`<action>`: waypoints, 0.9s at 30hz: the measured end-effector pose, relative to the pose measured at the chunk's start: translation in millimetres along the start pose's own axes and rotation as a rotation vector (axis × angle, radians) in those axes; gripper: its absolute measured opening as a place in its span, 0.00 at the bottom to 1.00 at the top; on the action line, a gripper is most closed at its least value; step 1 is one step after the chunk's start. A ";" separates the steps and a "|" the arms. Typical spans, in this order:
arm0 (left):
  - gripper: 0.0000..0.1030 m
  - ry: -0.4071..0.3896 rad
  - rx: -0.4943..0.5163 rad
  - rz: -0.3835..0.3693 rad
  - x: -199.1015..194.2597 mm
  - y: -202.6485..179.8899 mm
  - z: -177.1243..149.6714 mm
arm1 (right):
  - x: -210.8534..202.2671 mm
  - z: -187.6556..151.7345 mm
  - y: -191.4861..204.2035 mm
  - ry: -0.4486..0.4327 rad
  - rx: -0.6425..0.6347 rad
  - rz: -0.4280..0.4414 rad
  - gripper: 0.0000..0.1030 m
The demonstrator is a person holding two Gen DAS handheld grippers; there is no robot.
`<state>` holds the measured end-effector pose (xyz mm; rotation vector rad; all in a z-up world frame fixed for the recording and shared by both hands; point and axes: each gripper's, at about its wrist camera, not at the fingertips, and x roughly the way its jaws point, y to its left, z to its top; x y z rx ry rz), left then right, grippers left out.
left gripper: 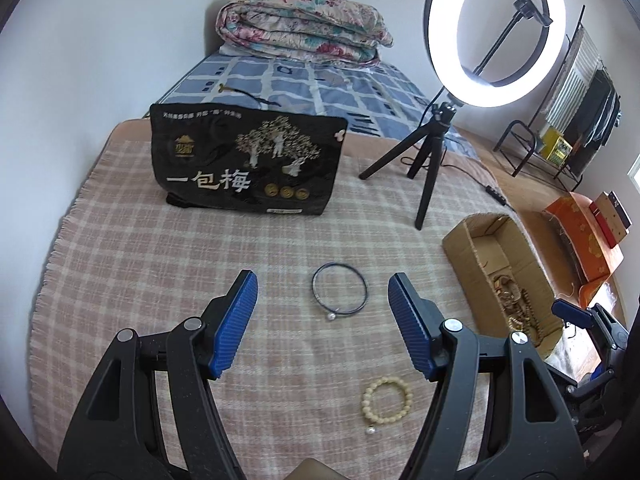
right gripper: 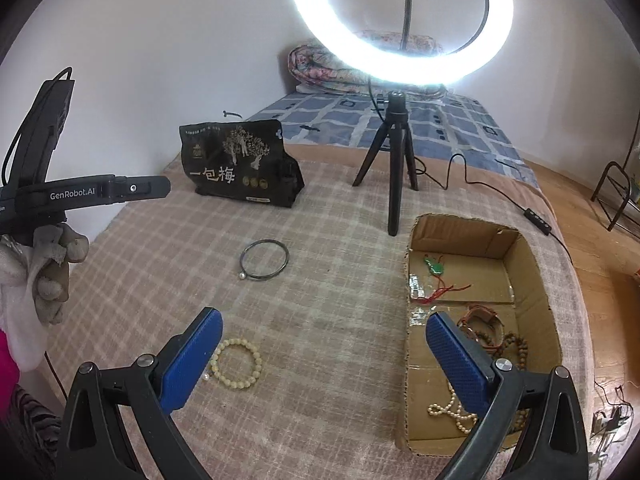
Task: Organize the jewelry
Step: 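Move both open tools toward the dark bangle and cream bead bracelet, then lower the left tool around the dark bangle while the right tool approaches the cream bracelet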
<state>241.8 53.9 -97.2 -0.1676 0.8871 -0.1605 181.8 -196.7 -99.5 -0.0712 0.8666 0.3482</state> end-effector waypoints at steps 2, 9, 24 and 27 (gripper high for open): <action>0.68 0.009 -0.008 0.008 3.1 5.7 -1.3 | 9.4 -1.6 6.9 0.021 -0.007 0.021 1.00; 0.68 0.049 -0.032 0.011 23.9 15.8 -1.2 | 40.1 -16.2 34.9 0.111 -0.059 0.086 1.00; 0.69 0.257 -0.011 -0.016 132.0 -5.4 5.2 | 74.2 -29.2 53.5 0.196 -0.045 0.141 1.00; 0.69 0.282 -0.046 -0.030 148.7 -1.8 5.9 | 79.9 -30.3 54.0 0.211 -0.040 0.145 0.99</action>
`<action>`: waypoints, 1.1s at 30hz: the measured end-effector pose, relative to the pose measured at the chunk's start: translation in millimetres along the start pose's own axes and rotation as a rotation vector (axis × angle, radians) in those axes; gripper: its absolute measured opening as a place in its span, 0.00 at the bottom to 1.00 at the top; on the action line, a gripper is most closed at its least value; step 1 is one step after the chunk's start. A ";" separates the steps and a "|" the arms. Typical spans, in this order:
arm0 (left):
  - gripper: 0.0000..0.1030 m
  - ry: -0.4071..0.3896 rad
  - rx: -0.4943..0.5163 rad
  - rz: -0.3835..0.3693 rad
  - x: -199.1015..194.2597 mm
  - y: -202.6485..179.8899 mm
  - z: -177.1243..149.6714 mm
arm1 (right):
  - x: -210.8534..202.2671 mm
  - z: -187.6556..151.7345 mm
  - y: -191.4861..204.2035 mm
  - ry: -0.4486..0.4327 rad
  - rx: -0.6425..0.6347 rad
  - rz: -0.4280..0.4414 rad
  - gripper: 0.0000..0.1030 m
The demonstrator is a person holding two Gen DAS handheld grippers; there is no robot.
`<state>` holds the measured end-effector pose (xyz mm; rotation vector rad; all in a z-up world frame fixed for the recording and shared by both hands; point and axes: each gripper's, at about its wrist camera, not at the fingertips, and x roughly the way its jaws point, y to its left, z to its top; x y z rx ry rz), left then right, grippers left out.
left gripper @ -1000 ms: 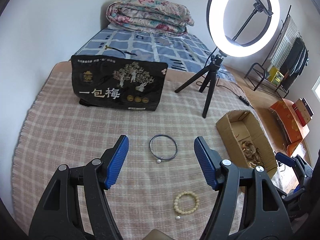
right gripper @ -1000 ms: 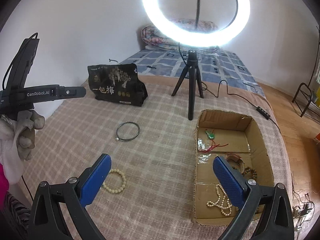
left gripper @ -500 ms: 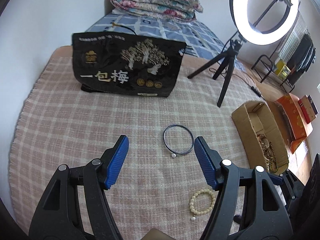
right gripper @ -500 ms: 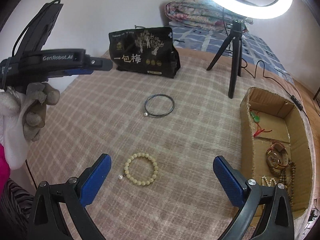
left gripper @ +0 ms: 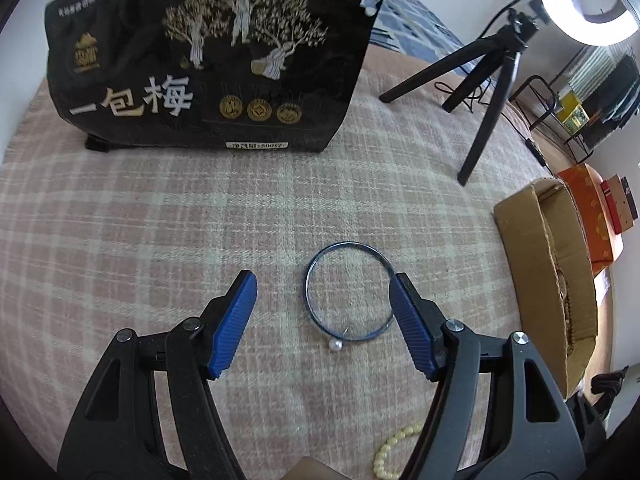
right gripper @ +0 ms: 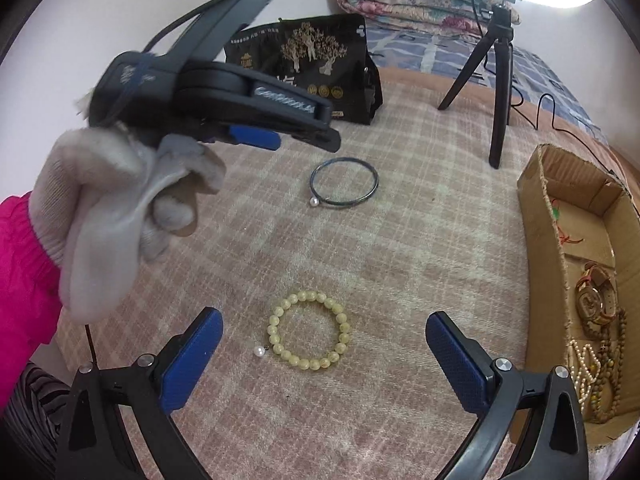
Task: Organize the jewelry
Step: 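Lower the left tool around the dark bangle while the right tool approaches the cream bracelet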
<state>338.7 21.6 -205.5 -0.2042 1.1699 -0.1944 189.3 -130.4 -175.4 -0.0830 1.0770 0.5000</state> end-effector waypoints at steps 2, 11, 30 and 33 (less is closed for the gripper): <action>0.69 0.022 -0.028 -0.023 10.6 4.0 2.7 | 3.4 0.4 -0.8 0.008 0.004 0.002 0.99; 0.69 0.052 -0.050 -0.045 32.6 -1.3 6.0 | 10.3 1.1 -4.9 0.021 0.028 0.005 0.98; 0.75 0.049 0.032 -0.010 40.0 -34.9 2.7 | 25.5 -3.5 2.9 0.073 -0.004 -0.001 0.81; 0.75 0.054 0.042 -0.019 38.6 -37.6 2.8 | 27.6 -3.1 3.3 0.076 -0.003 0.003 0.81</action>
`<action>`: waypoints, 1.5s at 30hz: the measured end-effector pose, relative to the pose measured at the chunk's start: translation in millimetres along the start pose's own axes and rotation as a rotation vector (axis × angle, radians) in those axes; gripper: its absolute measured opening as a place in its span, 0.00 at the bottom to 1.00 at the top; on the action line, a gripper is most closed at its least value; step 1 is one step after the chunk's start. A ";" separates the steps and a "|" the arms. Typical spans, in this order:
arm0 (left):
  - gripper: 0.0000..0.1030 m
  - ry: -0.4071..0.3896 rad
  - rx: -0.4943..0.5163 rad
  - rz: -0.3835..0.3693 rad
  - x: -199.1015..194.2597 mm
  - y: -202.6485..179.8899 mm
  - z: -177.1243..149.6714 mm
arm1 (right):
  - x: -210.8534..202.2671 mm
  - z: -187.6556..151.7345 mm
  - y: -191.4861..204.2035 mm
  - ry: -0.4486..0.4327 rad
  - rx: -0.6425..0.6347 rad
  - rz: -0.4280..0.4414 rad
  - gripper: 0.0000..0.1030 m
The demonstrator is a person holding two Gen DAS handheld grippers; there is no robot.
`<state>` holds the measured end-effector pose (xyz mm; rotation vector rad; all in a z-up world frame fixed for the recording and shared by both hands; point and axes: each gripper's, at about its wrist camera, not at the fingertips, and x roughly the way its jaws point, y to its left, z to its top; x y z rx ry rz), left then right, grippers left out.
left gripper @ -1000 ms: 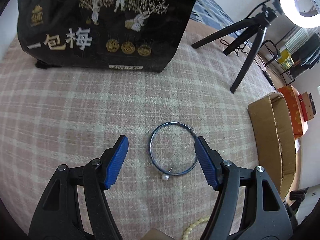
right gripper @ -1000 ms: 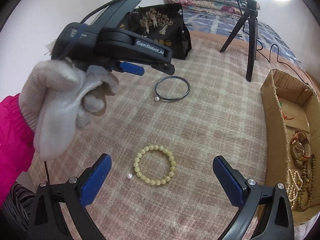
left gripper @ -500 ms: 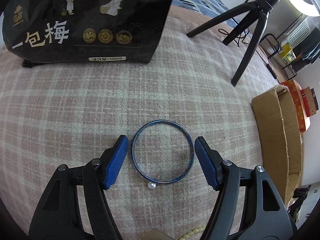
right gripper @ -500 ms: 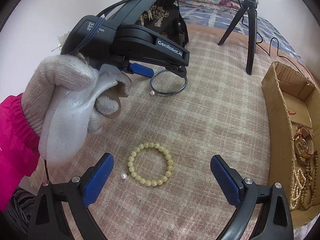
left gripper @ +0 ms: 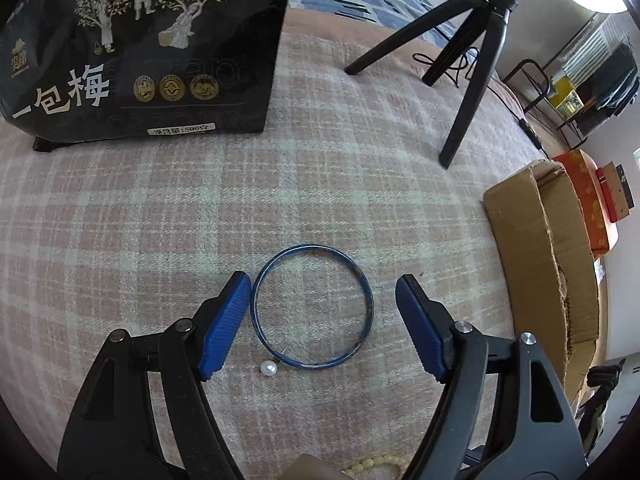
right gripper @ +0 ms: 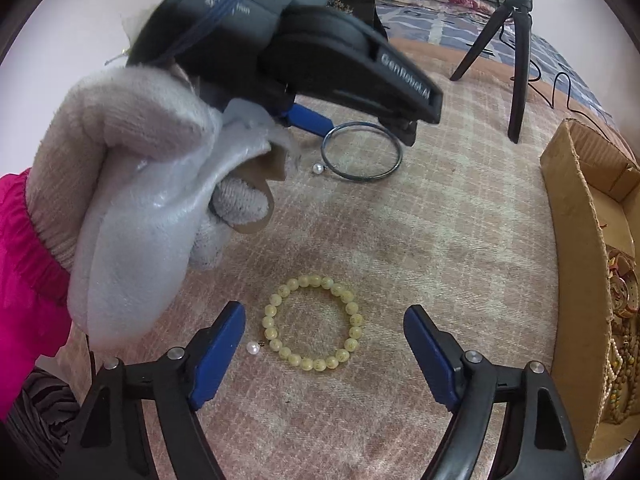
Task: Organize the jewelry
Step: 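Lower the left tool around the dark bangle while the right tool approaches the cream bracelet, then close the left tool on the dark bangle while the right tool grasps the cream bracelet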
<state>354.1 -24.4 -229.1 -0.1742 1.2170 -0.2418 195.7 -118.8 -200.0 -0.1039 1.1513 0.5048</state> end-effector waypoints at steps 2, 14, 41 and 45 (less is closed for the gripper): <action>0.75 0.013 0.020 0.012 3.9 -5.7 -2.4 | 0.1 1.0 0.6 -0.002 0.002 -0.002 0.81; 0.75 0.023 0.149 0.122 21.1 -27.0 -15.8 | 0.8 -4.1 7.6 0.008 -0.020 -0.015 0.78; 0.72 -0.008 0.132 0.078 11.5 -15.4 -16.1 | 10.6 -6.5 3.4 0.032 -0.049 -0.068 0.05; 0.72 -0.015 0.102 0.071 2.6 -8.4 -14.4 | -4.8 -4.0 2.4 -0.015 -0.042 -0.062 0.05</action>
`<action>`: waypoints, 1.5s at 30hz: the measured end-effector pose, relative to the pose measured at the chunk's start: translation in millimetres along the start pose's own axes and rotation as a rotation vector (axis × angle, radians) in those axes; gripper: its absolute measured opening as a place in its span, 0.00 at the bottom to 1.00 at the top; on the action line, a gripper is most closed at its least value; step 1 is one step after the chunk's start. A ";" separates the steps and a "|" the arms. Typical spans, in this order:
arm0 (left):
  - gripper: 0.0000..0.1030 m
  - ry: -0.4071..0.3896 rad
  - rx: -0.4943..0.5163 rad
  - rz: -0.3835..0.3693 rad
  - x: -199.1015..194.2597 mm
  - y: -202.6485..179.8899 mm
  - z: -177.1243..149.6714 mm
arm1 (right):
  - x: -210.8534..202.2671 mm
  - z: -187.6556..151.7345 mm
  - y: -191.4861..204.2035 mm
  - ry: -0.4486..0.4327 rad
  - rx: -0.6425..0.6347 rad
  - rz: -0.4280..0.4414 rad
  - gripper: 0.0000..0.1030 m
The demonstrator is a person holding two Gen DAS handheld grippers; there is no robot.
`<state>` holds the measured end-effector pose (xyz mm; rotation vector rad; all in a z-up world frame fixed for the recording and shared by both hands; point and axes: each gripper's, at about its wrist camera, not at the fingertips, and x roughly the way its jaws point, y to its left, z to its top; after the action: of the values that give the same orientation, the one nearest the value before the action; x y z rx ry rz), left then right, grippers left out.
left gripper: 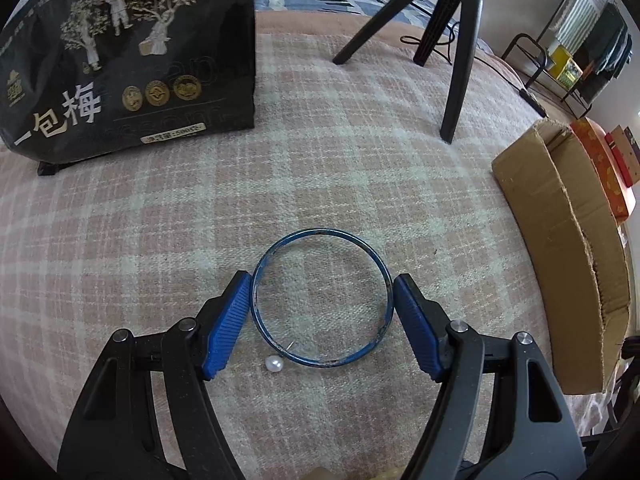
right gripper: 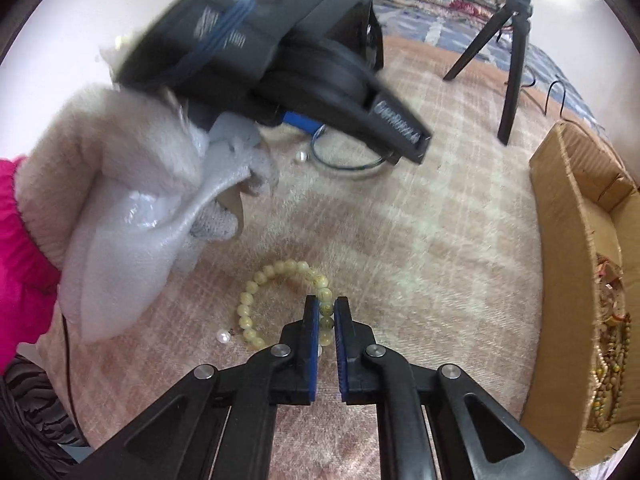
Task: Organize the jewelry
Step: 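Close the left tool on the dark bangle while the right tool grasps the cream bracelet, then carry the bangle and bracelet over the cardboard box and open both tools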
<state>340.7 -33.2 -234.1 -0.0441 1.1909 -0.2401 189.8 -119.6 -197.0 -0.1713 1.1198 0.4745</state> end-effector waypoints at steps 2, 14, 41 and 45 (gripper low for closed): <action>0.72 -0.007 -0.011 -0.001 -5.7 3.1 0.7 | -7.7 1.0 0.7 -0.023 -0.001 -0.002 0.05; 0.72 -0.095 -0.051 -0.026 -60.6 6.1 8.6 | -48.6 13.7 -5.0 -0.137 -0.013 -0.002 0.05; 0.72 -0.199 0.038 -0.149 -112.1 -99.3 8.7 | -148.7 -28.6 -101.9 -0.289 0.147 -0.139 0.05; 0.72 -0.196 0.054 -0.175 -109.2 -118.6 10.6 | -155.7 -36.0 -119.0 -0.291 0.181 -0.160 0.05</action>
<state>293.2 -126.9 -111.4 -0.1217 0.9860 -0.4125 159.2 -281.9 -85.5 -0.0308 0.8503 0.2438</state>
